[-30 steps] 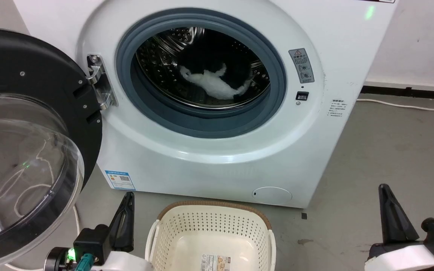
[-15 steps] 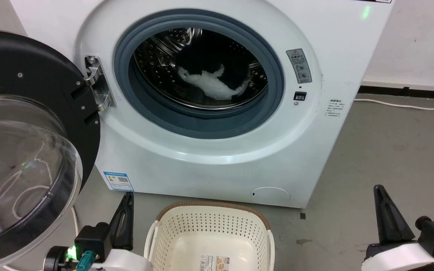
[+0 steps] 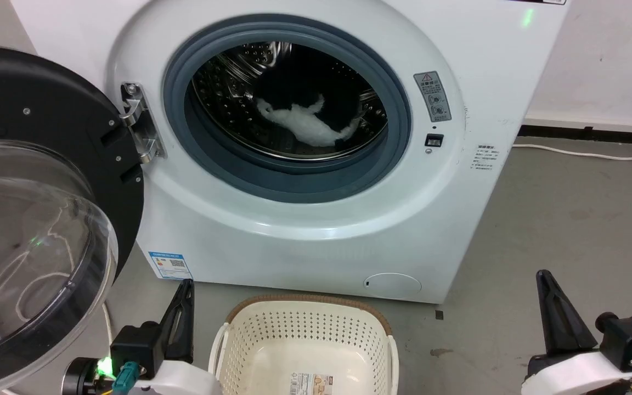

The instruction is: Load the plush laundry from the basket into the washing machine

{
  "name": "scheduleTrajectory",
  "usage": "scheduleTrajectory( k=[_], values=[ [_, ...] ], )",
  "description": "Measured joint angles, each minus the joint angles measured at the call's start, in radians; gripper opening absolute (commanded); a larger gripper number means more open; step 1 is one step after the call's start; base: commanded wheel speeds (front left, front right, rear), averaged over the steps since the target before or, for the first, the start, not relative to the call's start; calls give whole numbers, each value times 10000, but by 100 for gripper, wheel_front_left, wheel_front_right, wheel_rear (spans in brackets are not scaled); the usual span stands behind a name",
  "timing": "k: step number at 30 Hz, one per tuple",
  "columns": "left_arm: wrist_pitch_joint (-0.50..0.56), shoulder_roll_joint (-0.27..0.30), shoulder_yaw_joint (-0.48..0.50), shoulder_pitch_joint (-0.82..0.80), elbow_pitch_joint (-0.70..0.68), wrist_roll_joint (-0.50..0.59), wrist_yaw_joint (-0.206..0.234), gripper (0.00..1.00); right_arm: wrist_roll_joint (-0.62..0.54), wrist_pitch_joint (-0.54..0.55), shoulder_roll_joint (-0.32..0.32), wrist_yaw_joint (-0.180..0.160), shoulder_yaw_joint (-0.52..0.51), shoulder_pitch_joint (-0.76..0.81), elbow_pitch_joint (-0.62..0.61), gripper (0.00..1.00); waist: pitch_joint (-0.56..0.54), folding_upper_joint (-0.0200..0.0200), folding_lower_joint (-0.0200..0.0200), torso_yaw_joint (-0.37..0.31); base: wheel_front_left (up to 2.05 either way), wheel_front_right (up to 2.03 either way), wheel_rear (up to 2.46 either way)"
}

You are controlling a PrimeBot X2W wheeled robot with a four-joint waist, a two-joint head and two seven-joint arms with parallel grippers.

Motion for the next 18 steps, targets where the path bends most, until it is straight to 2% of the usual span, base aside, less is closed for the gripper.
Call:
scheduleTrajectory(
  k=[18],
  values=[
    [364, -42, 138, -8, -148, 224, 52, 0, -180, 359, 0, 0, 150, -41, -48, 0, -25, 0, 0, -82, 0, 0, 0]
  ],
)
